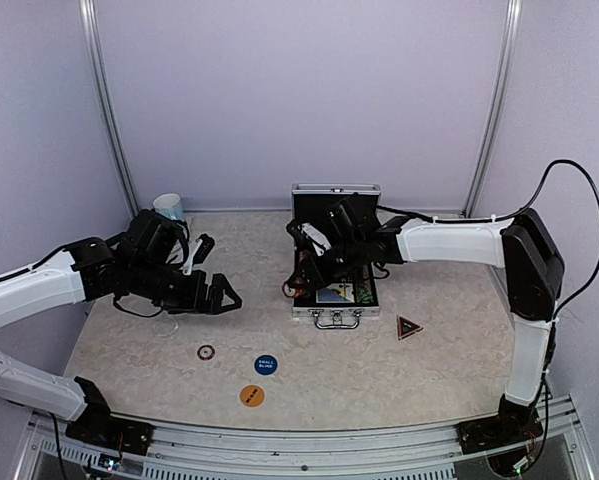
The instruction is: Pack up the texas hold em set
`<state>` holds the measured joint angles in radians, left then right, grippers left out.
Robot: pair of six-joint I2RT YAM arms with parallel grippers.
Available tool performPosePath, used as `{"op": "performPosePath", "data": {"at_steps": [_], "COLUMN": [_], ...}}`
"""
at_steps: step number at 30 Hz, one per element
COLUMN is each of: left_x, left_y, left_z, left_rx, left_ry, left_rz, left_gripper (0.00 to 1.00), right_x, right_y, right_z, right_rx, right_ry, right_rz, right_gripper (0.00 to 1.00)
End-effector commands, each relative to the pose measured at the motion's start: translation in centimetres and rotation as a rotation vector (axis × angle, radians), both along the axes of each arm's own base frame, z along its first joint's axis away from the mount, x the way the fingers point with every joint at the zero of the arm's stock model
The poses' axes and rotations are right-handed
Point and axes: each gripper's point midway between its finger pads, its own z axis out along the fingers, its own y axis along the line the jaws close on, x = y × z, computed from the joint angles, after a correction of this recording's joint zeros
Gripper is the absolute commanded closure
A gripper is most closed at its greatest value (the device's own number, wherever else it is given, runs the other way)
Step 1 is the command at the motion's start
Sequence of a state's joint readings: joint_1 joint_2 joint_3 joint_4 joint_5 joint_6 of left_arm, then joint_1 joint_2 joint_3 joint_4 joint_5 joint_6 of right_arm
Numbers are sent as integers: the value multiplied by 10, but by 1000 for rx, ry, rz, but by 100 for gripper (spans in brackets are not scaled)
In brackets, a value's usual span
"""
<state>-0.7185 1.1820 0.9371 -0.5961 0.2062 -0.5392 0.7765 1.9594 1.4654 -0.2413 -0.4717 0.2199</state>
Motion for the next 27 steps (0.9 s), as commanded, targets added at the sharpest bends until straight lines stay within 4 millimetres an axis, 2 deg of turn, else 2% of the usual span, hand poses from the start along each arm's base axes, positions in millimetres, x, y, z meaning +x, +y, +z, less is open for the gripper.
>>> {"op": "performPosePath", "data": {"at_steps": [1,12,27], "left_x": [-1,-4,-6], "left_y": [-1,-1,-1], "left_z": [-1,-12,-17], "left_rx": [-39,-43,-37], "left_ry": [0,26,39], "left_rz": [12,17,18], "left_gripper": [1,1,1], "right_x": [12,28,32], "right_y": [-24,-35,-22], "right_z": [5,-19,-45], "right_rx": [-156,-420,-614], "right_ry": [-206,-409,-544], "right_rz": [28,66,170], "right_gripper": [100,100,100]}}
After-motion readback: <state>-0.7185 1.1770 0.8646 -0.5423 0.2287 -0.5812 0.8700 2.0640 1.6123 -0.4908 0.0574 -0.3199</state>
